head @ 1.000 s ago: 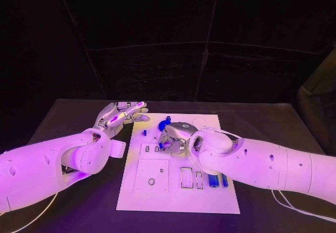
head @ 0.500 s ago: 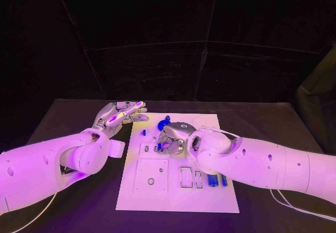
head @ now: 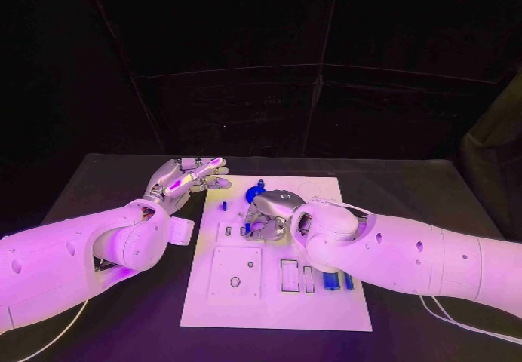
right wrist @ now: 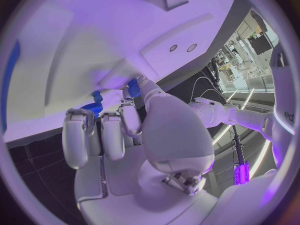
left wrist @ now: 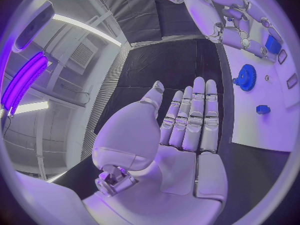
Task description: Assemble the parts on the task board
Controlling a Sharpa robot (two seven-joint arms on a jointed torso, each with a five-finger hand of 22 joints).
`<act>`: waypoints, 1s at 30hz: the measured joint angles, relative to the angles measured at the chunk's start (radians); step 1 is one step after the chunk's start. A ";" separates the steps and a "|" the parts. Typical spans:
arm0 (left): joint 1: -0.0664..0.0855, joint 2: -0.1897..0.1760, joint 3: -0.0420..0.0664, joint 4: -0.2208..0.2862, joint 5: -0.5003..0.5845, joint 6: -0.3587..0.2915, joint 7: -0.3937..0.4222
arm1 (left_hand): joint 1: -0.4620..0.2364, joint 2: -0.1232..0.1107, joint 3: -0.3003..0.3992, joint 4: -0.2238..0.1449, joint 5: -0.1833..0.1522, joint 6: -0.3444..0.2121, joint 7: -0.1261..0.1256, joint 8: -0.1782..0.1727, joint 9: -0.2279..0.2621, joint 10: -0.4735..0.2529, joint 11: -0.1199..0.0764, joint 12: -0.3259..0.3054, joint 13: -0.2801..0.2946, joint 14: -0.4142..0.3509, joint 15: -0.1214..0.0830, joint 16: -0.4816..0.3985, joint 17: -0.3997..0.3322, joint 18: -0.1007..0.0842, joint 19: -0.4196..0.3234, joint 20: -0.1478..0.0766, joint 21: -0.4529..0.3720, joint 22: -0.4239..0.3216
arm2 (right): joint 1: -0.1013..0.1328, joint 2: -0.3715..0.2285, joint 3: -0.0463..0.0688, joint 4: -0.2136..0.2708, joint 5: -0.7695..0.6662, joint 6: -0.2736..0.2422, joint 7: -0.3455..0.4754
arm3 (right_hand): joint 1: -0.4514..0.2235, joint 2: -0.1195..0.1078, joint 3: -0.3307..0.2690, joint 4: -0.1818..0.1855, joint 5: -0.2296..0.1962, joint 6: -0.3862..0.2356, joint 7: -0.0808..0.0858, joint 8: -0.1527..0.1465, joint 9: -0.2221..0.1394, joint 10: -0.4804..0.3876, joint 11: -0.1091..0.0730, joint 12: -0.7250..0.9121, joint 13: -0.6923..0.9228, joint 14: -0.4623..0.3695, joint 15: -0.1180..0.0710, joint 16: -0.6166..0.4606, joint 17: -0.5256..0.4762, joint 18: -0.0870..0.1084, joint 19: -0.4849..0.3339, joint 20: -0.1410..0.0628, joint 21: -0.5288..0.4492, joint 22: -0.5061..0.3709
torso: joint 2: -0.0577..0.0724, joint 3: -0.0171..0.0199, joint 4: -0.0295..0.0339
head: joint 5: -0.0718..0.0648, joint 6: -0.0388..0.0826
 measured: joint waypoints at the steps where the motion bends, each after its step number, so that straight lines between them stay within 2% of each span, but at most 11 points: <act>1: 0.000 0.000 0.000 0.000 0.000 0.000 0.000 | 0.000 0.000 0.000 0.000 0.000 0.000 0.000 0.000 0.000 0.000 0.000 0.000 0.000 0.000 0.000 0.000 0.000 0.000 0.000 0.000 0.000 0.000 | 0.000 0.000 0.000 0.000 -0.001 -0.001 -0.001 | -0.001 -0.001 -0.002 0.001 0.000 0.000 0.000 0.000 0.000 0.000 0.000 -0.001 -0.002 0.000 0.000 -0.002 0.000 0.000 0.000 0.000 0.000 0.000 | 0.000 0.0000 0.0000 | 0.000 0.001; 3: 0.000 0.000 0.000 0.000 0.000 0.000 0.000 | 0.000 0.000 0.000 0.000 0.000 0.000 0.000 0.000 0.000 0.000 0.000 0.000 0.000 0.000 0.000 0.000 0.000 0.000 0.000 0.000 0.000 0.000 | -0.001 0.000 0.000 0.000 -0.003 -0.004 -0.004 | -0.005 -0.005 -0.005 -0.001 0.000 -0.009 -0.001 -0.005 0.001 -0.005 0.005 -0.011 -0.009 0.000 0.000 -0.005 0.000 0.000 0.000 0.000 -0.004 0.000 | 0.000 0.0000 0.0000 | 0.000 0.001; 10: 0.000 -0.001 0.000 0.000 0.000 0.000 -0.001 | 0.000 0.000 0.000 0.000 0.000 0.000 0.000 0.000 0.000 0.000 0.000 0.000 0.000 0.000 0.000 -0.001 0.000 0.000 0.000 0.000 0.000 0.000 | -0.002 0.000 -0.001 0.002 -0.010 -0.011 -0.013 | -0.009 -0.009 -0.010 0.004 0.000 -0.024 0.005 -0.013 -0.002 -0.020 0.005 -0.031 -0.025 -0.004 0.004 -0.011 0.000 0.000 -0.006 0.006 -0.007 0.000 | 0.000 0.0002 0.0000 | 0.000 0.002; 17: 0.000 -0.001 0.000 -0.001 0.000 0.001 -0.001 | 0.000 0.000 0.000 0.000 0.000 0.000 0.000 0.000 0.000 0.000 0.000 0.000 0.000 0.000 0.000 -0.004 0.000 0.000 0.000 0.000 -0.004 0.000 | -0.002 0.000 -0.002 0.003 -0.014 -0.016 -0.019 | -0.040 -0.040 -0.042 0.024 0.010 -0.037 0.008 -0.016 -0.003 -0.023 0.009 -0.036 -0.030 0.000 0.007 -0.016 0.001 0.000 -0.009 0.009 -0.011 0.000 | 0.000 0.0004 -0.0001 | 0.000 0.001; 19: 0.000 -0.002 0.000 -0.001 0.000 0.001 -0.001 | 0.000 0.000 0.000 0.000 0.000 0.000 0.000 0.000 0.000 0.000 0.000 0.000 0.000 0.000 0.000 -0.004 0.000 0.000 0.000 0.000 -0.004 0.000 | -0.003 0.000 -0.003 0.003 -0.015 -0.018 -0.024 | -0.067 -0.043 -0.065 0.044 0.019 -0.046 0.011 -0.022 -0.002 -0.029 0.014 -0.044 -0.035 0.000 0.007 -0.020 0.001 0.000 -0.013 0.013 -0.015 0.000 | 0.000 0.0005 -0.0002 | 0.000 0.001; 20: 0.000 -0.002 0.000 -0.001 0.000 0.001 -0.002 | 0.000 0.000 0.000 0.000 0.000 0.000 0.000 0.000 0.000 0.000 0.000 0.000 0.000 0.000 0.000 -0.004 0.000 0.000 0.000 0.000 -0.004 0.000 | -0.004 0.000 -0.003 0.003 -0.015 -0.019 -0.025 | -0.087 -0.045 -0.089 0.063 0.033 -0.050 0.008 -0.023 -0.001 -0.029 0.014 -0.044 -0.037 -0.001 0.008 -0.022 0.001 0.000 -0.013 0.013 -0.016 0.000 | 0.000 0.0006 -0.0003 | 0.000 0.000; 23: 0.000 -0.002 0.000 -0.001 0.000 0.001 -0.002 | 0.000 0.000 -0.003 -0.003 0.000 0.000 0.000 -0.001 0.000 0.000 0.000 0.000 0.000 0.000 0.000 -0.004 0.001 0.000 0.000 0.000 -0.004 -0.001 | -0.004 0.000 -0.003 0.005 -0.015 -0.025 -0.031 | -0.097 -0.045 -0.129 0.089 0.057 -0.058 0.012 -0.023 0.000 -0.032 0.018 -0.048 -0.039 -0.003 0.012 -0.023 0.001 0.000 -0.013 0.013 -0.016 0.000 | 0.000 0.0008 -0.0006 | 0.000 0.000; 28: 0.000 -0.001 0.000 -0.003 0.000 0.002 -0.002 | 0.000 0.000 0.000 -0.006 0.000 0.000 0.000 -0.004 0.000 0.000 0.000 -0.004 0.000 0.000 0.000 -0.008 0.001 0.000 0.000 0.000 -0.004 -0.001 | -0.008 -0.007 -0.005 0.016 -0.016 -0.044 -0.041 | -0.097 -0.045 -0.203 0.138 0.058 -0.080 0.021 -0.022 0.000 -0.043 0.022 -0.057 -0.048 0.000 0.015 -0.028 0.001 0.000 -0.018 0.018 -0.020 0.000 | 0.001 0.0010 -0.0008 | -0.001 -0.001; 30: 0.000 -0.001 0.000 -0.004 0.000 0.003 -0.002 | 0.000 0.000 0.000 -0.006 0.000 0.000 0.000 -0.004 0.000 0.000 0.000 -0.004 0.000 0.000 0.000 -0.008 0.001 0.000 0.000 0.000 -0.004 -0.001 | -0.010 -0.013 -0.006 0.023 -0.016 -0.057 -0.043 | -0.084 -0.048 -0.226 0.159 0.053 -0.086 0.018 -0.022 0.000 -0.045 0.023 -0.059 -0.051 -0.001 0.021 -0.028 0.001 0.000 -0.020 0.020 -0.020 0.000 | 0.001 0.0012 -0.0008 | -0.001 -0.001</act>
